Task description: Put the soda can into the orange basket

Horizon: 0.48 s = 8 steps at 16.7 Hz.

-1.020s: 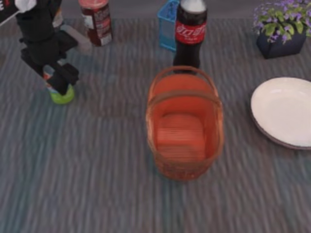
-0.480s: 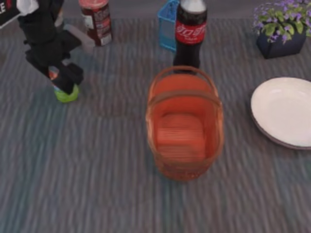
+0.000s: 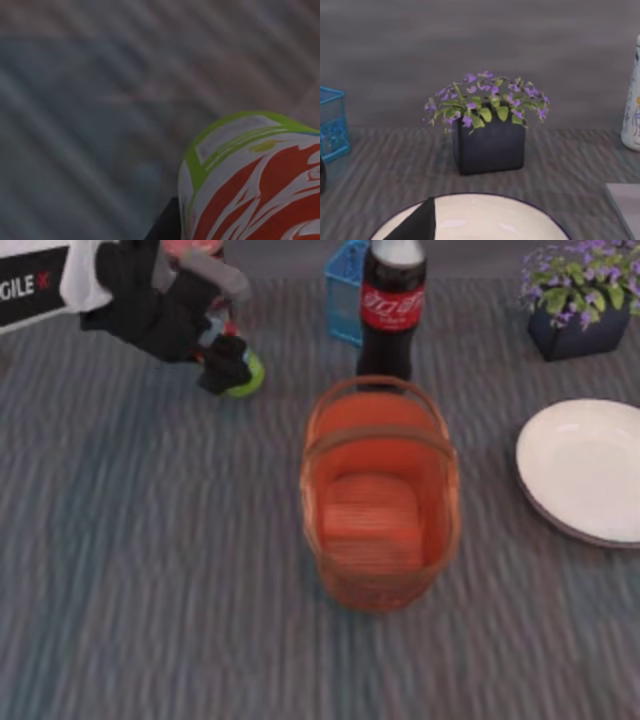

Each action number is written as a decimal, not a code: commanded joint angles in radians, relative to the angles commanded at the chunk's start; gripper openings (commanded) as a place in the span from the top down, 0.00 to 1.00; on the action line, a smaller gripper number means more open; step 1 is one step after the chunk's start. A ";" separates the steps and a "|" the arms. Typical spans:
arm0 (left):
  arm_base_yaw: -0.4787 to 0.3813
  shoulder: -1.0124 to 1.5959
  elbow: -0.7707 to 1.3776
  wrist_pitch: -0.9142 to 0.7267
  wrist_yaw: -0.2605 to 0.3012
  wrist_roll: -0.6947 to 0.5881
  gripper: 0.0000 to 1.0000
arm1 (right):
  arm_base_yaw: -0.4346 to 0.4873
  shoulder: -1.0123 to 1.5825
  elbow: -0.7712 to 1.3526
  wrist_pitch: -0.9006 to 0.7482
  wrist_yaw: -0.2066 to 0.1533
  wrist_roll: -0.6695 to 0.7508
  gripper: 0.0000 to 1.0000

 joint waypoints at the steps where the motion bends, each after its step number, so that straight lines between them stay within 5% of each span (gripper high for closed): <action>1: -0.010 -0.023 -0.041 0.107 0.065 -0.033 1.00 | 0.000 0.000 0.000 0.000 0.000 0.000 0.00; 8: -0.078 -0.205 -0.335 0.838 0.517 -0.266 1.00 | 0.000 0.000 0.000 0.000 0.000 0.000 0.00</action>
